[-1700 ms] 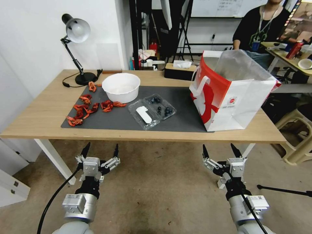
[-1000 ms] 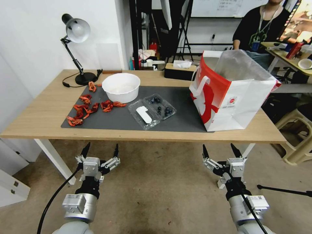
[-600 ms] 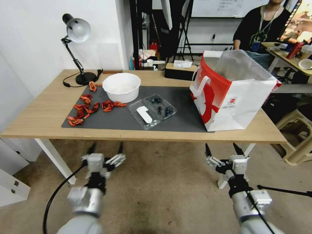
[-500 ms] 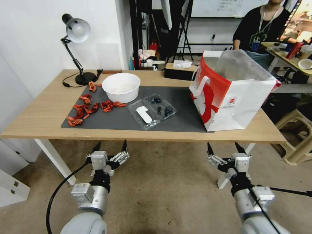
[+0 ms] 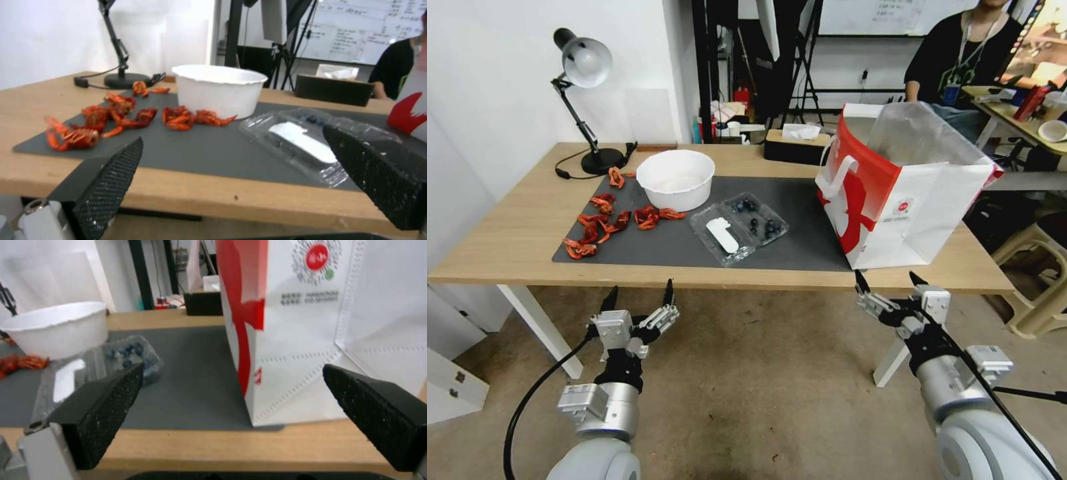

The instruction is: Close the takeout container lid, then place the container into the takeout bag.

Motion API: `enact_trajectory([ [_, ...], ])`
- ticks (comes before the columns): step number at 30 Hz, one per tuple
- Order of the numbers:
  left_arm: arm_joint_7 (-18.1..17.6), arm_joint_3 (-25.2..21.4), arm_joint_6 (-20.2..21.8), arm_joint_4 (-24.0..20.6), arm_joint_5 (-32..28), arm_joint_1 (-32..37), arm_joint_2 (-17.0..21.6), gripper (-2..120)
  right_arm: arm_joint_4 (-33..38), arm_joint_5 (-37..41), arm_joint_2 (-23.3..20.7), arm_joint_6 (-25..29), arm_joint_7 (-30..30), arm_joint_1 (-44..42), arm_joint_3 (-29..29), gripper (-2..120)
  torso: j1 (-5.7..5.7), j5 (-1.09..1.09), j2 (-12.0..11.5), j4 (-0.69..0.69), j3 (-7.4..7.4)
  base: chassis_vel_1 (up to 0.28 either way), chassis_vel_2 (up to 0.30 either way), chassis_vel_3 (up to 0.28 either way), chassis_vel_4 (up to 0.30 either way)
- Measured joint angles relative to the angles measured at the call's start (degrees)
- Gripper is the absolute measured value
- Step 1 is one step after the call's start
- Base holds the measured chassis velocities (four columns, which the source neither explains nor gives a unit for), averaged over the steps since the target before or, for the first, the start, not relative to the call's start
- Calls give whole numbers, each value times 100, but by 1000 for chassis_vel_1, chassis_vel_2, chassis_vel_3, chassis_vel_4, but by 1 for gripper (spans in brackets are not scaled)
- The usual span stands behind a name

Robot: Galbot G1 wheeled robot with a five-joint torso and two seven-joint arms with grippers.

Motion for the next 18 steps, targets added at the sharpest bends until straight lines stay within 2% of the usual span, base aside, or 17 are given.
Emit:
enact_trajectory([
  [5,23,-32,-17,45,-26,-6,23,100,-38,289,-366,-163,208,377,-278,100,-1,0,0,6,0,0,0,0,0],
  [9,30,-105,-40,75,-29,-11,-11,100,-495,794,-928,-409,680,1176,-934,100,0,1,0,4,0,0,0,0,0],
  [11,30,-119,-45,83,-28,-13,-22,100,-615,885,-995,-439,770,1345,-1063,100,0,1,0,4,1,0,0,0,0],
  [13,32,-165,-68,123,-27,-20,-52,100,-1088,1192,-1165,-528,1154,1984,-1543,100,1,1,0,5,1,0,0,0,0],
  [18,32,-194,-89,162,-19,-24,-64,100,-1567,1374,-1231,-606,1585,2688,-2039,100,0,1,0,6,1,0,0,0,0],
])
